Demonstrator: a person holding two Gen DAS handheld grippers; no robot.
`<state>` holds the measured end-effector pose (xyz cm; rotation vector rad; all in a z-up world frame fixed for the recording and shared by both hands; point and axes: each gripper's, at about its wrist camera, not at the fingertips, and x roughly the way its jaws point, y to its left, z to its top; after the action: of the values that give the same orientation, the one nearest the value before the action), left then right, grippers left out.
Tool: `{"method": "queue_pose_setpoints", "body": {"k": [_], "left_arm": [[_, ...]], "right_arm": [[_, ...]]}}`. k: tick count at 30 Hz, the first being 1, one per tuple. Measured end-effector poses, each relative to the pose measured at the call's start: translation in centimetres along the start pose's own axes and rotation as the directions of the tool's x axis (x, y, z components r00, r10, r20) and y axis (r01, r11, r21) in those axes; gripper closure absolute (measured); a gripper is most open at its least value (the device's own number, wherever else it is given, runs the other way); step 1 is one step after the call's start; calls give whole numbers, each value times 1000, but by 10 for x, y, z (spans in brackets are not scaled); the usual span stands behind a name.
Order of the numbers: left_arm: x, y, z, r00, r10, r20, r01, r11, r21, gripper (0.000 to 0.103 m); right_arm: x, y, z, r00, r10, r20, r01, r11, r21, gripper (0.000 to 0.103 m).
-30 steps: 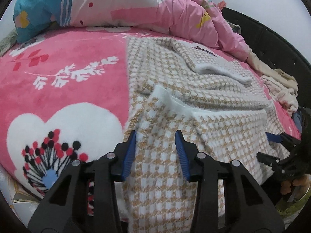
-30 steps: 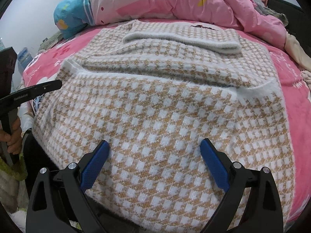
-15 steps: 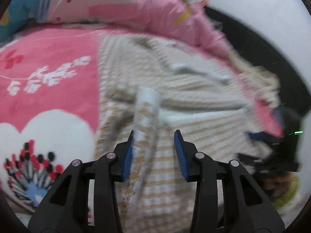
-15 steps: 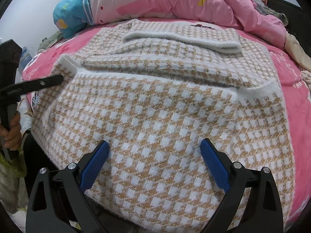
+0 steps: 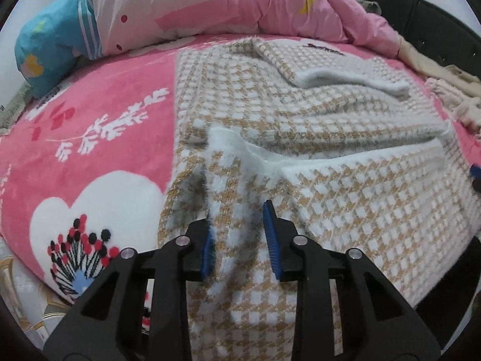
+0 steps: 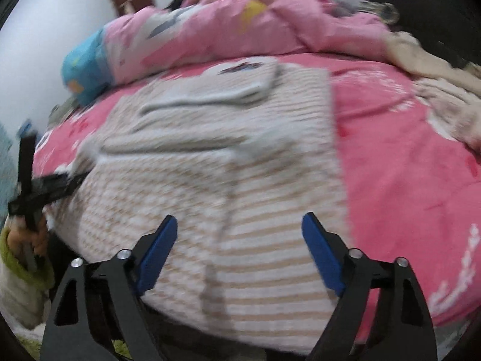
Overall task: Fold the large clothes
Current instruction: 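Grasp the white folded edge with the left gripper and lift it, then grasp the white folded edge with the right gripper beside the left gripper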
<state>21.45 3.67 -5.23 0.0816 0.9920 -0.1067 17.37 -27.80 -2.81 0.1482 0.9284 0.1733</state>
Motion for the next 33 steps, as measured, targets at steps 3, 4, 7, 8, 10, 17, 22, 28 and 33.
{"method": "queue_pose_setpoints", "body": {"k": [3,4,7,8,10,17,22,28,33], "left_arm": [[0,0,1,1000,5,-5,-5,1000,-9,75],[0,0,2,1000,4,-7,-4,1000,-14,75],[0,0,1,1000,5,-8,-5,1000,-17,75],[1,0,1,1000,7,-8,-7,1000,-14,75],[1,1,1,1000,10,-9,-10,1000,-12,75],[3,0,1,1000,15,-10,-15,1000,-11,75],[3,-1,1,999,31,-10,-31,1000,5,75],[3,0,1,1000,28,-8,-28,1000,1,75],[3,1,1,1000,24,-11,-24,1000,-11,75]], "right_arm": [[8,-12,14,1000,-12,11,12,1000,1,31],[14,-15,19,1000,-8,12,8,1000,0,33],[31,-26,29,1000,21,-4,-21,1000,17,40],[37,-30,31,999,33,-14,-33,999,27,42],[40,-40,29,998,51,-31,-49,998,46,46],[27,-48,8,992,109,-68,-104,991,84,50],[16,-48,6,985,151,-80,-144,986,81,60],[39,-53,23,983,150,-101,-141,985,96,66],[41,-45,20,976,170,-140,-158,983,88,71]]}}
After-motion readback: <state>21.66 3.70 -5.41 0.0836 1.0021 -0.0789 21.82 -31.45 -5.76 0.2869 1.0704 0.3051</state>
